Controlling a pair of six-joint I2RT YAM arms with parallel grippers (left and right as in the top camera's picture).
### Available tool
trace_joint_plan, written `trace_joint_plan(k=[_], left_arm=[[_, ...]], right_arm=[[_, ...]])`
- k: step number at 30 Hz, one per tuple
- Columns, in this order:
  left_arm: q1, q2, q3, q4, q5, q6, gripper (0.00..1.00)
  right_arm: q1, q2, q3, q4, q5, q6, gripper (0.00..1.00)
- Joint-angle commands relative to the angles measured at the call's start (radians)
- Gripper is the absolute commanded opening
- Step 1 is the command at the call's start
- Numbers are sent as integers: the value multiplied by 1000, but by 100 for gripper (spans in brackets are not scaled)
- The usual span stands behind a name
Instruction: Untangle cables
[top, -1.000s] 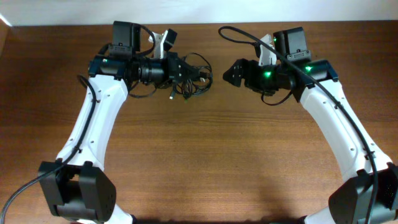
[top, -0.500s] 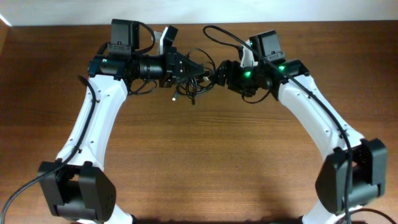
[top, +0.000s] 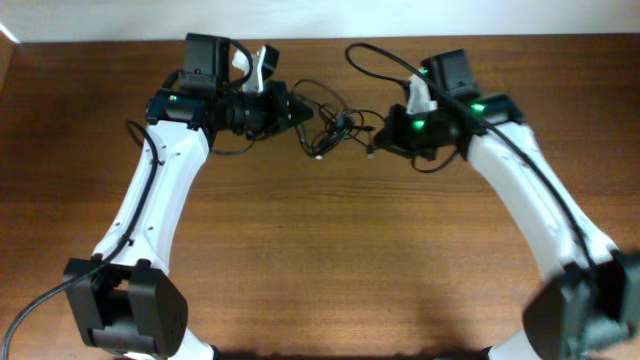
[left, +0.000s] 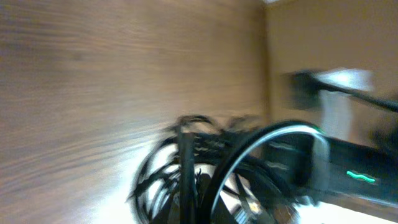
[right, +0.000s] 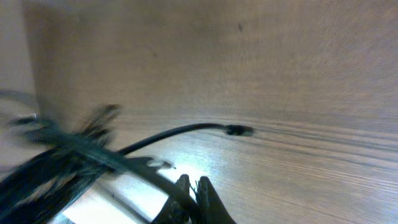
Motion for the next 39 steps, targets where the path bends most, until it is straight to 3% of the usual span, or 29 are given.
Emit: trace_joint_plan(k=[1,2,4,6,7,8,9,10,13,18,20,23,25,26,28,31,39], left_arm=[[16,-5,10,-118,-312,234,0],[16,-5,10,-192,-395,291,0],[15,-5,8,-256,-427,389,0],[7,-5,1,-264,-422,411,11],[-12,-5,1,-264,-420,434,30],[-54,-5,1,-264,-411,492,71],[-80,-5,1,-263,-412,509,80],[-108,-5,1,-261,-413,523,82],[-146,-4,1,-251,-416,523,77],[-150,68,-1,-248,-463,523,54],[-180,143,-1,-263,-464,523,23],[-282,206,-1,-338,-565,523,12],[-331,240,-2,-365,-697,516,14],[-339,268,-12,-363,-803,464,24],[-334,300,-17,-358,-899,427,34],[-333,319,-58,-238,-988,423,32],[-328,320,-202,-18,-991,396,24]], right_arm=[[-16,-187,8,-109,179,-82,4],[-16,-251,8,-145,215,-82,4],[-16,-351,8,-216,248,-82,4],[-16,-367,7,-262,248,-82,4],[-14,-352,7,-304,248,-82,4],[-14,-325,7,-329,248,-82,4],[-14,-307,7,-334,248,-82,4],[-14,-288,7,-336,248,-82,4],[-18,-261,7,-336,291,-97,5],[-116,-261,7,-340,330,-101,13],[-136,-261,7,-340,329,-117,16],[-136,-260,7,-349,330,-127,19],[-136,-260,7,-349,330,-127,20],[-136,-259,7,-349,330,-127,20],[-136,-257,7,-349,330,-127,21],[-136,-257,7,-349,330,-127,21],[-136,-256,7,-351,334,-127,23]])
